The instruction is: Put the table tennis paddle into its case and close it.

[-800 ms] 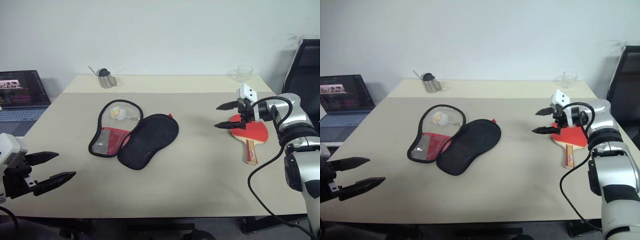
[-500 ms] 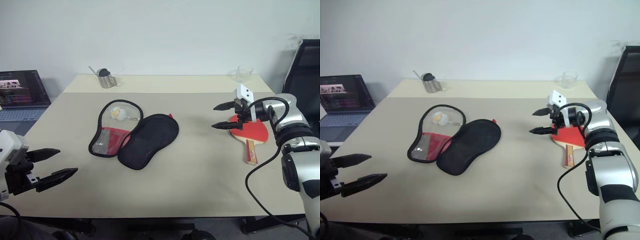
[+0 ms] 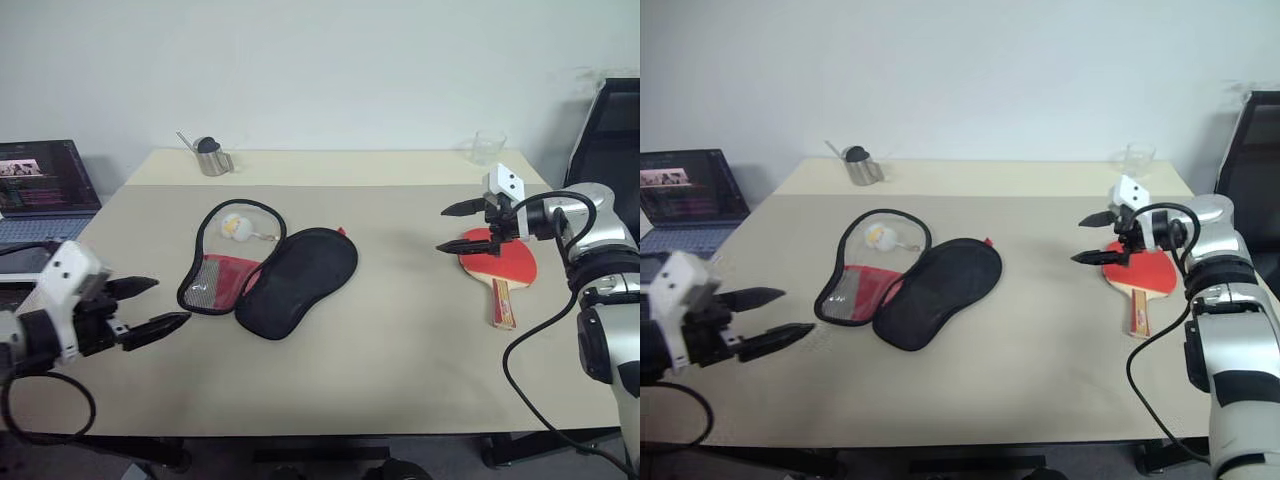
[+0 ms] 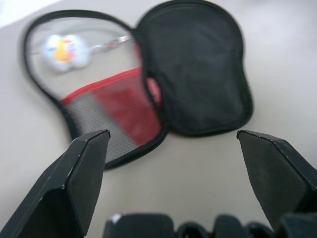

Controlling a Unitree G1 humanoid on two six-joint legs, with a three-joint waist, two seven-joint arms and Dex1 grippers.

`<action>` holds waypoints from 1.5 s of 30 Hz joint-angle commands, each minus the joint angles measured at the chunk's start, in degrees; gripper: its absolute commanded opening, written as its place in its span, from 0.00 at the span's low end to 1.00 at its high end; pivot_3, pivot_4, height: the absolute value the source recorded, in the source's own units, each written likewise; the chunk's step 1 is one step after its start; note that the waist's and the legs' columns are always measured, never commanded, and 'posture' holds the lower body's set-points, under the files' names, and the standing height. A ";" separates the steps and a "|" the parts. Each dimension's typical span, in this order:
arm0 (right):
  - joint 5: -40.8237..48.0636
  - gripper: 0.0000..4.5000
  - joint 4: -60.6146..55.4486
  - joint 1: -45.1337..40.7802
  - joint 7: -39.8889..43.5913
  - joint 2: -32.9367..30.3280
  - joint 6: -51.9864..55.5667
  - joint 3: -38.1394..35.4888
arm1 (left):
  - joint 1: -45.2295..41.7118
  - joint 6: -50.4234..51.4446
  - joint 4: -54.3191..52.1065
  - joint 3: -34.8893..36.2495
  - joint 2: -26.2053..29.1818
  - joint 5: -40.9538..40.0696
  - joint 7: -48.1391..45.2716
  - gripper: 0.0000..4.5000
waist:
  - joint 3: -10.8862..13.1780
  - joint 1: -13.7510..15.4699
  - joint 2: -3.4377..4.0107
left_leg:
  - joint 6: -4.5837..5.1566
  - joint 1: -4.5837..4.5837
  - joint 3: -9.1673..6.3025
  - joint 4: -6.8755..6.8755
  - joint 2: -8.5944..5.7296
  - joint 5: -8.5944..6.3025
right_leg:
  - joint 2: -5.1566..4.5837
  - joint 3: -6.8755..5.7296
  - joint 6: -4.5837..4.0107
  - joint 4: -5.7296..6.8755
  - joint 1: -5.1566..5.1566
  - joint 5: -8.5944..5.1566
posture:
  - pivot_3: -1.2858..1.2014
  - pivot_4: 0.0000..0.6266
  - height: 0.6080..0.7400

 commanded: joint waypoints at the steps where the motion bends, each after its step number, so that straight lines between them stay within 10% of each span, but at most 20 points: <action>1: 1.01 0.99 -2.57 -0.17 0.66 -0.36 1.01 -0.63 | -4.45 -1.25 1.01 -3.37 0.25 0.24 1.78 1.00 | 0.00 -0.01 0.00 | 0.00 0.01 0.01 0.00 0.01 0.00 | 0.02 0.01 0.00 0.01 0.00 0.00 | 0.52 0.24 1.00; 15: 4.71 0.99 -21.88 8.05 2.08 -2.64 11.89 -0.86 | -25.89 -1.94 9.89 -34.51 -17.92 15.41 19.15 1.00 | 0.00 1.32 -0.04 | 0.06 0.17 0.63 0.07 -0.04 -0.03 | 0.04 0.64 0.33 0.00 0.03 0.20 | 0.52 0.24 1.00; 42: 8.32 0.99 -32.99 14.41 -2.32 -5.45 16.29 -1.68 | -31.65 3.86 14.46 -52.61 -31.93 24.48 20.22 1.00 | -0.04 1.50 -0.09 | 0.14 0.27 0.99 0.19 -0.12 -0.06 | 0.13 1.05 0.64 -0.01 0.01 0.39 | 0.52 0.24 1.00; 45: 8.41 1.00 -33.45 14.69 -2.58 -5.54 16.62 -1.64 | -31.65 4.64 14.82 -52.10 -32.70 24.50 20.87 0.88 | -0.04 1.51 -0.09 | 0.14 0.27 1.00 0.20 -0.15 -0.07 | 0.16 1.07 0.68 -0.04 0.04 0.41 | 0.52 0.24 1.00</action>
